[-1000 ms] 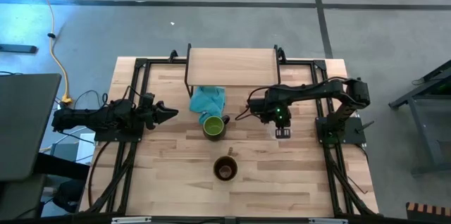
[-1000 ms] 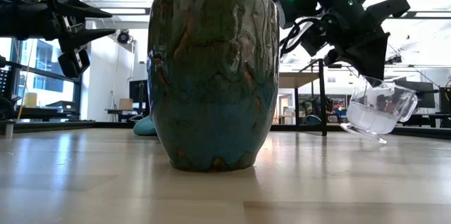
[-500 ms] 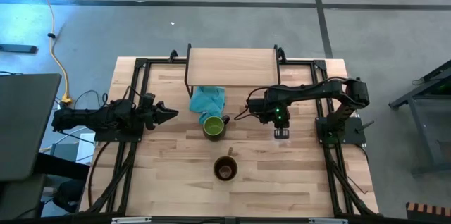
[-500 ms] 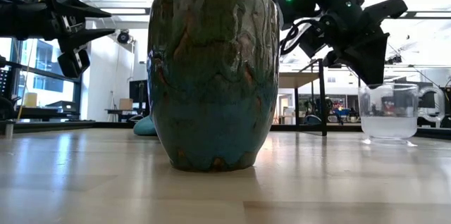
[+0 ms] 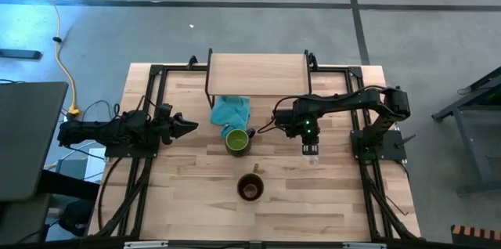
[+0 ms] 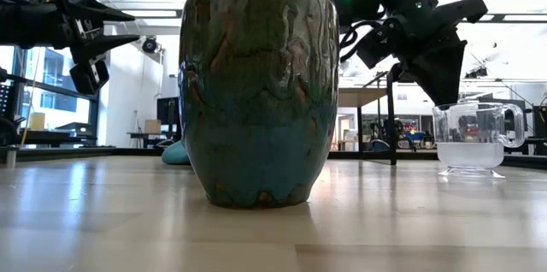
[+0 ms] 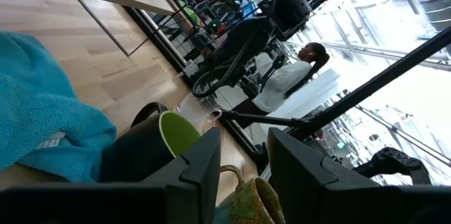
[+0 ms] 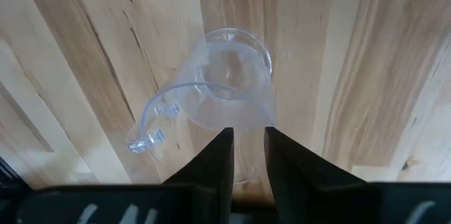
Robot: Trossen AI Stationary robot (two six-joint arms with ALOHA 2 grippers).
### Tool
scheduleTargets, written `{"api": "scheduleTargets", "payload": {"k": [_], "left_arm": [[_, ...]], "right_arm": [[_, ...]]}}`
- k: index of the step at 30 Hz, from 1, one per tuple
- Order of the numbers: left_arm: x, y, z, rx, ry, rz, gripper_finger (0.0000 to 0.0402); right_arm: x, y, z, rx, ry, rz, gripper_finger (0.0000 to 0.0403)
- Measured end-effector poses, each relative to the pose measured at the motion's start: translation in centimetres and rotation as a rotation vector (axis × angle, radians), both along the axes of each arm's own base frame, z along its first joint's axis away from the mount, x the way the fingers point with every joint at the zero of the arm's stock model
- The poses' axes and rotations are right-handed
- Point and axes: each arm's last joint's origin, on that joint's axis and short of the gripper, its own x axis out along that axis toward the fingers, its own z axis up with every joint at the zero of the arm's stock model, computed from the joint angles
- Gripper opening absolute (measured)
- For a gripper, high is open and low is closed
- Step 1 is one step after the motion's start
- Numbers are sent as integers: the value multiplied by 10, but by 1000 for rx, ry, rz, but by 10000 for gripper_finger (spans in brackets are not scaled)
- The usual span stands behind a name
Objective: Stack small to large cups/mugs on shelf
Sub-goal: Put the transparent mug on the shelf
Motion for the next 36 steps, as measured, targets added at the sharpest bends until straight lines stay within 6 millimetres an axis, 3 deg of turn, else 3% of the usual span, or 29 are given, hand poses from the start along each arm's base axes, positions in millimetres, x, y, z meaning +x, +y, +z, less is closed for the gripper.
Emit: {"api": "scheduleTargets", "payload": {"k": [13,20,36], "left_arm": [[0,-1,0,-6,0,-19,106],[0,-1,0,-6,0,-19,106],[0,-1,0,-30,-4,-44,106]], "right_arm": [[-1,-1,1,-46,16,-39,73],[-9,-1,17,-62,-42,-59,73],[-10,-12,20,-49,-98,56,72]]}}
